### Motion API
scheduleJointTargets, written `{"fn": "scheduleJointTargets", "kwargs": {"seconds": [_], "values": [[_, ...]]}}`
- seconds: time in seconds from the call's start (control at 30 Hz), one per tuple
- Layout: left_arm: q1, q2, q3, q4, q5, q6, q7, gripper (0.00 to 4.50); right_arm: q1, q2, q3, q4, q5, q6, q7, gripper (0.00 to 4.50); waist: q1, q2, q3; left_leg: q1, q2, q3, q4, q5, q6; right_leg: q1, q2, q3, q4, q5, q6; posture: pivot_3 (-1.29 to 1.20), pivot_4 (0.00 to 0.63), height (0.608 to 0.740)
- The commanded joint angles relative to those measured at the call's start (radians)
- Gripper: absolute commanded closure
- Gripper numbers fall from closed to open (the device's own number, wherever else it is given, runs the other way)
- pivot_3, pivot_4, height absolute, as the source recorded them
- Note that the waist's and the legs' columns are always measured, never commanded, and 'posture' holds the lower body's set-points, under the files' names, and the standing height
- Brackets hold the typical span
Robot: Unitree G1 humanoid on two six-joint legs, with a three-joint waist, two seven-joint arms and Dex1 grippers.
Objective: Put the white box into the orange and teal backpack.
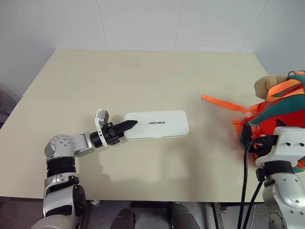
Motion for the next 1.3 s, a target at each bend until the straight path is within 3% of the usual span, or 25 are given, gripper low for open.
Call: {"fn": "scheduleJointTargets", "kwargs": {"seconds": [0.03,0.6,1.0,1.3], "values": [[0.005,-0.007,0.026,-0.04,-0.042,0.0,-0.009,3.17,-0.012,0.007,-0.008,0.011,-0.005,-0.031,-0.007,0.0,0.0,0.0,0.0,0.0,0.0,0.0,0.0,0.0,0.0,0.0,0.0,0.0,0.0,0.0,0.0,0.0,0.15,0.74],[0.087,-0.046,0.118,-0.169,-0.107,0.027,0.089,3.17,-0.236,-0.011,-0.019,0.356,-0.064,-0.157,-0.072,0.0,0.0,0.0,0.0,0.0,0.0,0.0,-0.001,0.0,-0.001,0.0,0.0,0.0,-0.001,0.0,0.0,0.0,0.15,0.74],[0.1,-0.047,0.145,-0.202,-0.141,0.041,0.138,3.17,-0.112,0.078,-0.009,0.213,-0.049,-0.158,-0.103,0.0,0.0,0.0,0.0,0.0,0.0,0.0,-0.001,0.0,-0.001,0.0,0.0,0.0,-0.001,0.0,0.0,0.0,0.15,0.74],[0.084,-0.051,0.135,-0.203,-0.15,0.049,0.145,3.17,-0.264,0.074,-0.019,0.358,-0.046,-0.199,-0.142,0.0,-0.002,0.001,0.0,0.001,0.0,0.0,-0.001,0.001,-0.003,0.0,0.0,0.0,0.0,0.001,-0.001,0.0,0.15,0.74]]}}
